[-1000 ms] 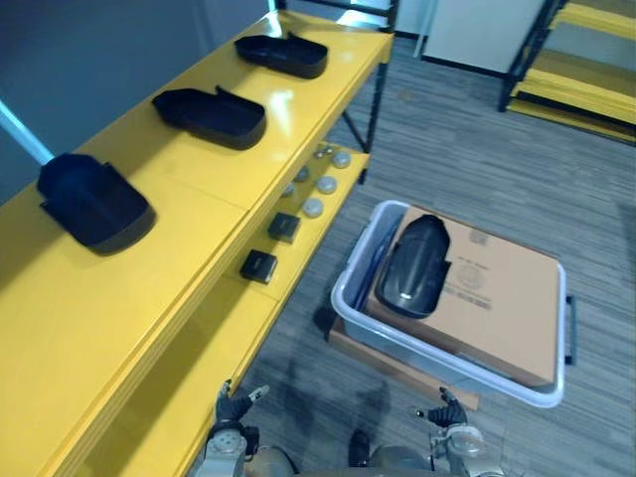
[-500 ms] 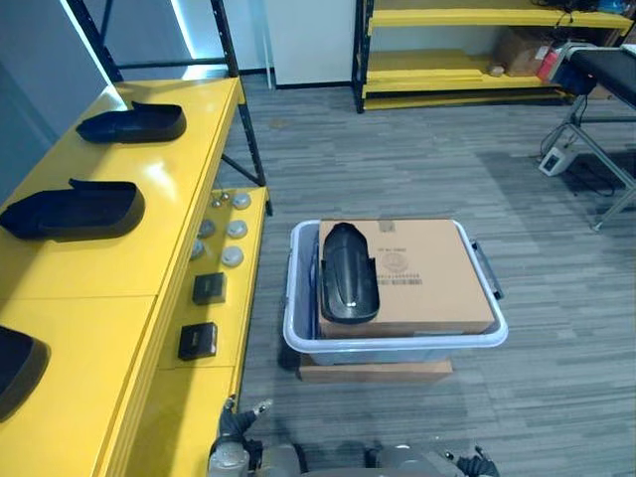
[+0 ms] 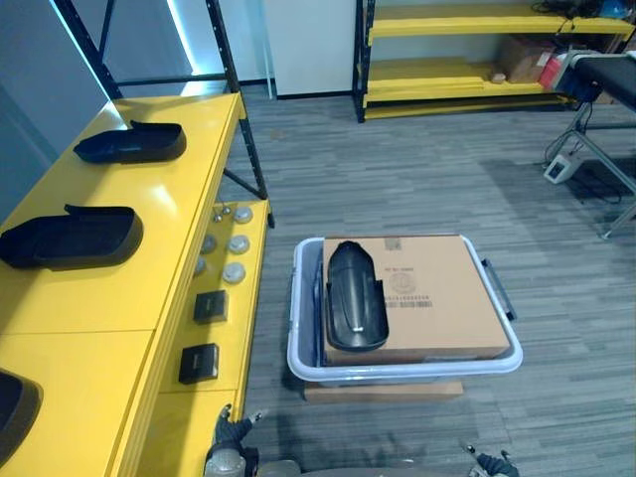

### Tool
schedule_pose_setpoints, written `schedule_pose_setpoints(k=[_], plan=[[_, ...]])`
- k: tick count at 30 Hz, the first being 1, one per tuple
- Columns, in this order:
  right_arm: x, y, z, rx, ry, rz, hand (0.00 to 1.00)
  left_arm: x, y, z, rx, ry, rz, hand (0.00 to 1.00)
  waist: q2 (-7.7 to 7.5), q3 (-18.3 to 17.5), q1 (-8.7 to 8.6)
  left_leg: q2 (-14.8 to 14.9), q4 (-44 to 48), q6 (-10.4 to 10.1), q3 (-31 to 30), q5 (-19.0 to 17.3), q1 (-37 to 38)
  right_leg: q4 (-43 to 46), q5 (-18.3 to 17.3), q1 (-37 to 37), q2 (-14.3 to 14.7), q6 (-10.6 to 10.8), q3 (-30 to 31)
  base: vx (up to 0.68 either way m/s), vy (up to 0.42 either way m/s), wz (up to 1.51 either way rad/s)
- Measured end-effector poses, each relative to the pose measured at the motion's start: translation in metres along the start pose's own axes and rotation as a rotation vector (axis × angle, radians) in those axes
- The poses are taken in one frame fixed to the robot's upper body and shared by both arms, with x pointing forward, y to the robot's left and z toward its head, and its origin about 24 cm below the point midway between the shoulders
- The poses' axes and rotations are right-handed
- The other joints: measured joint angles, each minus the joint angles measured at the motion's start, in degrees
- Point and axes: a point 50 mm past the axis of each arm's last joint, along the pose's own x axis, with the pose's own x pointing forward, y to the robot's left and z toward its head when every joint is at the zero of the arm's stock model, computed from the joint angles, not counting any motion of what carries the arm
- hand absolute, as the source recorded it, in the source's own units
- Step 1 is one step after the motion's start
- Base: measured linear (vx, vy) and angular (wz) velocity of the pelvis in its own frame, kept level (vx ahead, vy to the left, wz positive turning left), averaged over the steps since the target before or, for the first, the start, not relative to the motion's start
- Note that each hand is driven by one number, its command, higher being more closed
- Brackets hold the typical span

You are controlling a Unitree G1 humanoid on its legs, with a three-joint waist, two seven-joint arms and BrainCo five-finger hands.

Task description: Walk over and take plastic housings, then place them on the shelf

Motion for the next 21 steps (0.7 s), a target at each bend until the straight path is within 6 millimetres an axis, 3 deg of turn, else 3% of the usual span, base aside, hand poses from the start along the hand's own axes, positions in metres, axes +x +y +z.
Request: schedule_pose_setpoints(k=[5,8,9,11,14,15,17,18,21], plan=[[-0.013,-0.001,0.095,0.017,-0.43,0.022,0.0,-0.002,0.004,-0.005,0.001,0.007,0.007,0.0,-1.52,-0.78,-0.16,-0.3,-1.12,0.09,0.44,1.24,-0.29,-0.09,0.0,-1.29,-0.36,-0.05,-0.24,-0.08,-0.005,-0.06],[-0.027,-0.005,0.139,0.011,-0.644,0.02,0.0,-0.003,0.005,-0.009,0.0,0.013,0.008,0.0,-1.6,-0.87,-0.29,-0.34,-1.07,0.1,0.31,1.25,-1.32,0.04,0.01,-2.38,-0.39,-0.05,-0.43,-0.1,-0.005,0.01],[-0.03,-0.006,0.144,0.007,-0.672,0.02,0.0,-0.003,0.005,-0.009,0.002,0.011,0.009,0.0,-1.65,-0.84,-0.27,-0.37,-1.08,0.1,0.24,1.25,-1.33,0.06,0.01,-2.4,-0.41,-0.06,-0.53,-0.07,0.002,0.02],[-0.041,0.004,0.167,0.001,-0.779,0.058,0.0,-0.004,0.006,-0.011,0.006,0.014,0.009,0.0,-1.87,-0.76,-0.34,-0.54,-1.0,0.13,0.15,1.26,-1.33,0.15,0.02,-2.46,-0.54,-0.06,-0.5,-0.04,0.016,-0.02],[-0.054,0.021,0.186,-0.022,-0.89,0.135,0.0,-0.004,0.004,-0.01,0.021,0.004,-0.007,0.0,-1.72,-0.85,-0.33,-0.91,-0.96,0.46,-0.1,1.46,-1.91,0.18,0.06,-3.0,-0.79,0.01,-0.46,0.0,0.009,0.02],[-0.064,0.038,0.193,-0.041,-0.95,0.214,0.0,-0.004,0.003,-0.008,0.038,-0.01,-0.022,0.0,-1.78,-0.83,-0.29,-1.03,-0.75,0.51,-0.31,1.49,-2.29,0.05,0.12,-3.19,-0.92,0.09,-0.65,0.02,0.026,0.06],[-0.075,0.058,0.198,-0.062,-0.996,0.308,0.0,-0.003,0.004,-0.008,0.067,-0.022,-0.029,0.0,-1.85,-0.92,-0.22,-1.09,-0.61,0.56,-0.58,1.52,-2.51,-0.04,0.12,-3.21,-0.98,0.1,-0.95,0.05,0.01,0.13],[-0.084,0.078,0.197,-0.089,-1.017,0.4,0.0,-0.002,0.005,-0.005,0.095,-0.038,-0.039,0.0,-2.25,-1.23,-0.01,-1.09,-0.42,0.55,-1.16,1.52,-3.22,-0.12,0.14,-3.4,-1.01,0.12,-1.61,0.05,-0.007,0.2],[-0.09,0.103,0.195,-0.137,-1.029,0.49,0.0,-0.001,0.003,0.0,0.099,-0.053,-0.054,0.0,-2.66,-1.15,0.66,-1.14,-0.4,0.59,-1.93,1.57,-4.09,-0.14,0.16,-3.9,-1.04,0.15,-2.58,0.05,-0.014,0.19]])
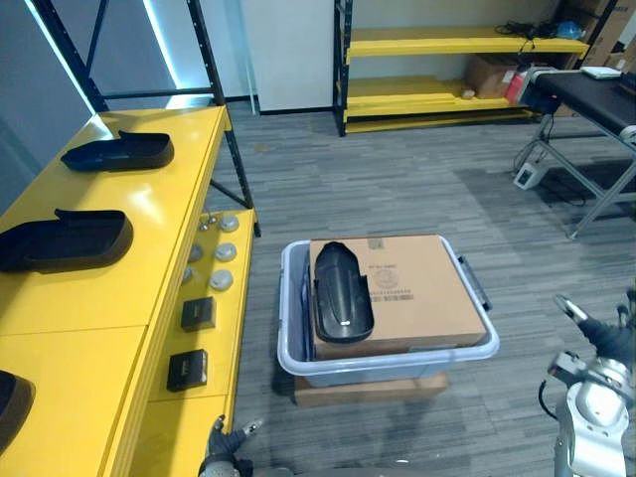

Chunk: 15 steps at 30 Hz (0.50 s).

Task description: Walk over and take plastic housings, then place them on the shelf

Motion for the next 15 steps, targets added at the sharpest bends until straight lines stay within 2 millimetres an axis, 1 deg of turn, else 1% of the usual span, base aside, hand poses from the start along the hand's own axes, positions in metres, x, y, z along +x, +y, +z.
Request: schedule_pose_setpoints(k=[1,3,5,7,9,11,12,14,15], plan=[[0.005,0.011,-0.004,-0.001,0.017,0.032,0.0,0.0,-0.002,0.002,0.01,-0.007,-0.009,0.0,0.13,0.03,0.33,-0.24,-0.09,0.16,-0.43,0.13,-0.27,-0.35,0.0,0.09,-0.31,0.0,-0.92,0.06,-0.001,0.17],[0.01,0.02,-0.011,-0.024,0.046,0.062,0.0,0.0,-0.004,0.003,0.016,-0.012,-0.015,0.0,0.4,-0.05,0.77,-0.58,-0.59,0.28,-0.69,0.43,-0.56,-0.94,0.0,0.0,-0.65,0.0,-1.31,0.06,0.007,0.16],[0.014,0.033,-0.023,-0.056,0.113,0.102,0.0,0.0,-0.006,0.004,0.023,-0.018,-0.023,0.0,0.9,0.14,0.84,-1.07,-0.89,0.42,-1.56,1.03,-1.71,-1.49,0.14,-0.12,-1.22,0.23,-2.53,0.06,0.005,0.26],[0.016,0.04,-0.034,-0.093,0.166,0.128,0.0,0.0,-0.007,0.006,0.023,-0.024,-0.024,0.0,1.29,0.38,1.05,-1.16,-1.02,0.44,-1.92,1.1,-2.04,-1.97,0.33,-0.09,-1.32,0.44,-3.0,0.05,0.004,0.17],[0.017,0.045,-0.044,-0.131,0.217,0.143,0.0,0.0,-0.007,0.006,0.024,-0.025,-0.026,0.0,1.4,0.45,1.32,-1.64,-1.89,0.53,-2.41,2.01,-2.09,-2.08,0.36,-0.14,-1.76,0.4,-3.92,0.03,-0.004,0.19],[0.021,0.051,-0.055,-0.198,0.272,0.159,0.0,0.0,-0.011,0.008,0.034,-0.034,-0.036,0.0,2.31,1.03,1.25,-1.75,-3.16,0.43,-3.58,3.35,-2.41,-2.96,1.85,-0.33,-1.78,0.45,-5.03,0.01,-0.004,0.21],[0.022,0.053,-0.058,-0.211,0.291,0.165,0.0,0.0,-0.011,0.009,0.034,-0.037,-0.036,0.0,2.39,1.07,1.28,-1.78,-3.31,0.51,-3.64,3.71,-2.82,-3.1,2.16,-0.64,-1.83,0.39,-5.34,-0.02,0.004,0.14],[0.023,0.056,-0.068,-0.263,0.345,0.161,0.0,0.0,-0.014,0.014,0.032,-0.054,-0.036,0.0,3.05,1.67,2.37,-1.8,-4.2,0.49,-3.9,4.64,-3.8,-3.62,3.09,-1.59,-1.83,0.25,-5.63,-0.03,0.009,0.09],[0.023,0.056,-0.069,-0.267,0.351,0.162,0.0,0.0,-0.014,0.015,0.03,-0.056,-0.034,0.0,3.1,1.74,2.51,-1.8,-4.24,0.52,-3.95,4.69,-3.94,-3.79,3.23,-1.63,-1.83,0.23,-5.71,-0.03,0.01,0.13]])
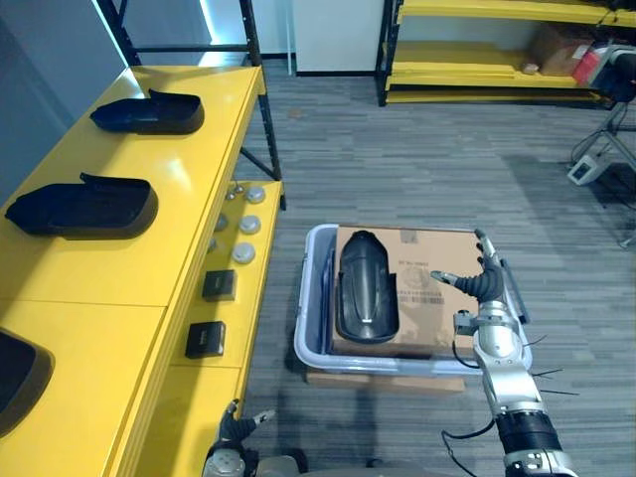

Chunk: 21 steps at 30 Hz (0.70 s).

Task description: Walk over and take plastic housings, then place them on the shelf

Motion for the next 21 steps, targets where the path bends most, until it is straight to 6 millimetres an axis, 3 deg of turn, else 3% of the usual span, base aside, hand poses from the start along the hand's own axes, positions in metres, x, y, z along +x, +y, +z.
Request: schedule_pose_setpoints(k=[5,9,13,14,21], plan=[[0.012,0.016,-0.004,-0.037,0.09,0.036,0.0,0.002,0.0,0.01,-0.01,-0.034,0.01,0.0,0.48,2.74,0.11,-0.76,-0.75,0.05,-2.9,2.43,-2.58,-0.58,1.1,-1.35,-0.53,-0.14,-3.09,-0.09,-0.003,0.29],[0.023,0.028,0.011,-0.027,0.093,0.05,0.0,0.003,0.001,0.019,-0.027,-0.077,0.032,0.0,0.75,4.96,0.56,-1.23,-2.63,0.02,-4.53,4.54,-4.82,-1.13,1.83,-3.53,-0.86,0.13,-4.65,-0.13,0.005,0.18],[0.026,0.031,0.012,-0.028,0.114,0.037,0.0,0.004,0.002,0.024,-0.031,-0.093,0.043,0.0,0.71,5.5,1.46,-1.5,-3.5,0.13,-5.63,5.93,-6.15,-1.23,2.48,-4.78,-0.98,0.27,-5.95,-0.13,0.017,0.15],[0.03,0.031,0.015,-0.021,0.122,0.029,1.0,0.004,0.003,0.026,-0.033,-0.097,0.052,0.0,0.72,6.03,1.44,-1.55,-4.56,0.0,-5.88,6.79,-6.18,-1.26,2.77,-5.15,-1.03,0.23,-6.06,-0.13,0.023,0.13],[0.047,0.023,0.031,-0.014,0.159,-0.027,1.0,0.007,0.004,0.034,-0.052,-0.111,0.064,0.0,0.8,8.09,1.63,-1.56,-6.4,-0.29,-6.13,8.49,-7.16,-2.14,4.01,-6.38,-1.0,0.62,-6.76,-0.09,0.025,0.04]])
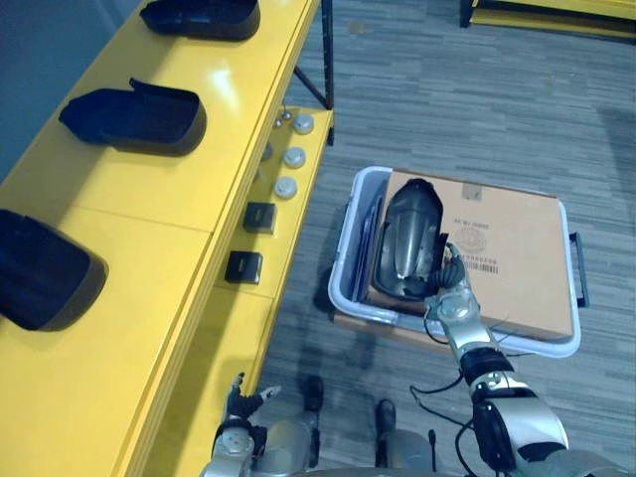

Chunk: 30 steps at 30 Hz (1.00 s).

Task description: Walk over and take plastic housings, then place them on the shelf

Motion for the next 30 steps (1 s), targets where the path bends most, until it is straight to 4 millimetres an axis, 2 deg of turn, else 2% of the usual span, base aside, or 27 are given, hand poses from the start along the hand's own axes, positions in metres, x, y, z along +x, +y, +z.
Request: schedule_pose_setpoints(k=[9,16,22,25,27,30], plan=[[0.0,0.006,0.001,0.007,0.034,0.021,1.0,0.0,0.001,0.0,-0.03,0.008,0.019,0.0,-0.13,0.09,-0.03,0.12,-0.12,0.54,-0.34,0.46,0.05,-0.02,-0.04,-0.02,0.13,-0.03,-0.34,0.03,-0.016,0.0],[0.001,0.006,0.011,0.044,0.008,0.02,1.0,0.001,0.001,0.0,-0.055,0.015,0.021,0.0,-1.03,0.64,-0.07,0.11,-0.13,0.52,0.31,0.44,0.59,0.16,-0.02,0.17,0.02,-0.03,0.73,-0.03,0.003,-0.05],[-0.01,-0.017,0.023,0.114,-0.141,-0.073,1.0,0.0,0.001,-0.001,-0.055,0.018,0.02,0.0,-1.08,0.65,-0.32,0.17,-0.52,0.52,0.7,0.43,1.7,0.22,-0.03,0.89,-0.01,-0.01,1.09,-0.04,0.004,-0.03],[-0.02,-0.033,0.013,0.133,-0.172,-0.162,1.0,0.0,0.0,0.0,-0.058,0.017,0.019,0.0,-1.09,0.6,-0.68,0.28,-1.16,0.53,0.94,0.45,2.17,0.18,-0.09,0.98,0.06,0.07,1.11,0.0,-0.008,-0.04],[-0.025,-0.046,0.009,0.147,-0.181,-0.221,1.0,-0.001,-0.001,0.004,-0.069,-0.001,0.02,0.0,-1.11,0.57,-1.56,0.23,-1.18,0.53,0.85,0.46,2.18,0.18,-0.15,1.03,0.03,0.16,0.95,0.02,-0.007,0.0],[-0.033,-0.067,0.002,0.177,-0.195,-0.329,1.0,-0.001,0.001,0.019,-0.075,-0.068,0.026,0.0,-1.16,0.46,-2.0,0.27,-1.21,0.54,0.87,0.45,2.65,0.03,-0.21,1.47,0.08,0.17,0.98,0.02,-0.01,-0.01]])
